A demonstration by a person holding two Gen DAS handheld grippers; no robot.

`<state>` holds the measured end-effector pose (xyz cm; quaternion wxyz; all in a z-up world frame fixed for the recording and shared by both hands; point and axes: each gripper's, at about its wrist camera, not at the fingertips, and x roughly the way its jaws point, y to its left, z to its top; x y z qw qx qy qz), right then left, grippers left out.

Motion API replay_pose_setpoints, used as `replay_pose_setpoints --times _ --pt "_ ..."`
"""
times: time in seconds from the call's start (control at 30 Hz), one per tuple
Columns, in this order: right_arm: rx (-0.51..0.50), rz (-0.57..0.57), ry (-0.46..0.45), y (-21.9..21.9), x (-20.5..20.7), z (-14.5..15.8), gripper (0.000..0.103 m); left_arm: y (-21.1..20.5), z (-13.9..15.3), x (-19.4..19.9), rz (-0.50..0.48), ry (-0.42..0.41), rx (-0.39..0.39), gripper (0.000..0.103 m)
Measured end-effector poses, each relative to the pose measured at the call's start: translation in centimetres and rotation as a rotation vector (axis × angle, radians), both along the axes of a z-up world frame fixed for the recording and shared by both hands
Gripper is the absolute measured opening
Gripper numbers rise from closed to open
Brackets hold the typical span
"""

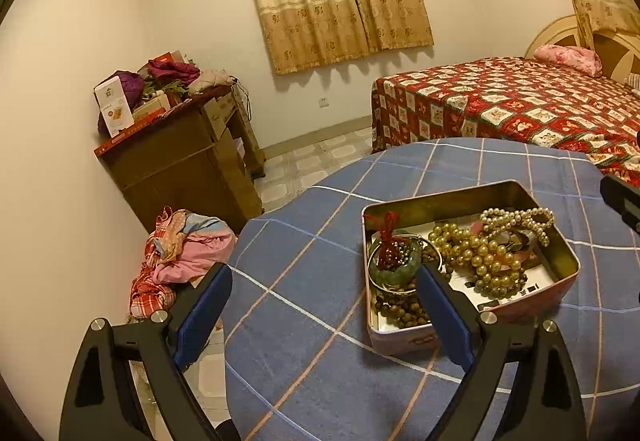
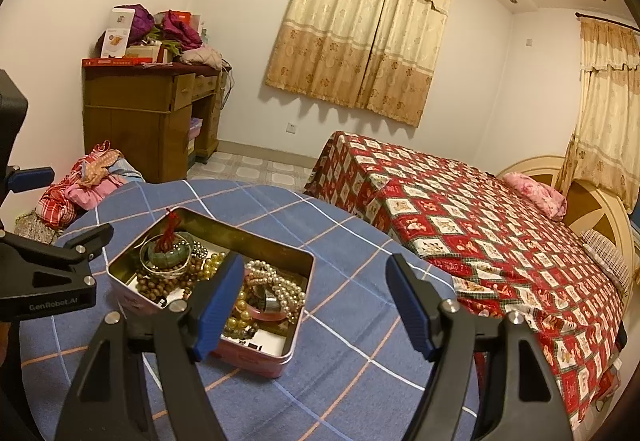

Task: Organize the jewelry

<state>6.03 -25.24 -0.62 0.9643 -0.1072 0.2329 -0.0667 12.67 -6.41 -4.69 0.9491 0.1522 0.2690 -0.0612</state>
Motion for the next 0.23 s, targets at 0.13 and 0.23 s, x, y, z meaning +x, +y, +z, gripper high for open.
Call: replay_pose_setpoints --times 0.13,0.23 --pt "-0.005 -0.004 0.003 -0.22 0.04 -0.19 0.075 0.0 -0.06 -0.05 0.005 -0.019 0.011 0.093" --pt "-0.002 -0.013 0.008 -0.79 0.36 -0.44 0.075 -0.18 0.12 -0.18 -0.009 -0.021 0.004 0.093"
